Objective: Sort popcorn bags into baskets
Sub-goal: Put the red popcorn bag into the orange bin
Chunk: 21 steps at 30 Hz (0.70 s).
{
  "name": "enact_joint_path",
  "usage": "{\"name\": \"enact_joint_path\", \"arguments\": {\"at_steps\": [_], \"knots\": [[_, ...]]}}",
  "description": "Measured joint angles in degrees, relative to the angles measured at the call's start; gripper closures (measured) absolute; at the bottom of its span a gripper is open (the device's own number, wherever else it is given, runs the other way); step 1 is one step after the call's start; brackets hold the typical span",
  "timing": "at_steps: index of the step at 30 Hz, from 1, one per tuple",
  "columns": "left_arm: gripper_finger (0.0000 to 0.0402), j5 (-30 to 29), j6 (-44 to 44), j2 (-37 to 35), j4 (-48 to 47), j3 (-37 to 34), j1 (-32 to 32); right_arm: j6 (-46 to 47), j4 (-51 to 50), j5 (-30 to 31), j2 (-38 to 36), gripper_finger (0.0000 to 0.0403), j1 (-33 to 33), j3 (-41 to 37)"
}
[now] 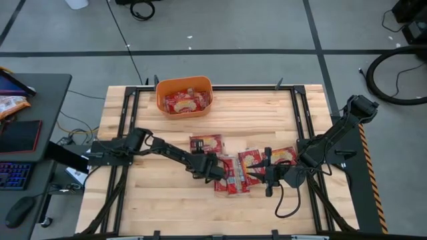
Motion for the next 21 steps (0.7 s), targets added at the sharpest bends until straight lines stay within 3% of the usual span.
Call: {"name": "enact_joint_path", "arguments": {"at_steps": [6,15,21], "knots": [[0.0382,0.6,-0.5,-6.3,-6.0,0.3,0.6,0.0,0.0,0.0,0.0,0.0300,0.0,0.0],[0.0385,-3.5,-3.7,-20.3,-12.2,0.4,0.7,0.0,-0.1,-0.1,0.0,0.0300,0.0,0.0],[0.0385,-17.2,-4.8,-28.1,-13.4,0.4,2.0,0.0,0.1,0.0,0.0,0.0300,0.0,0.0]]}}
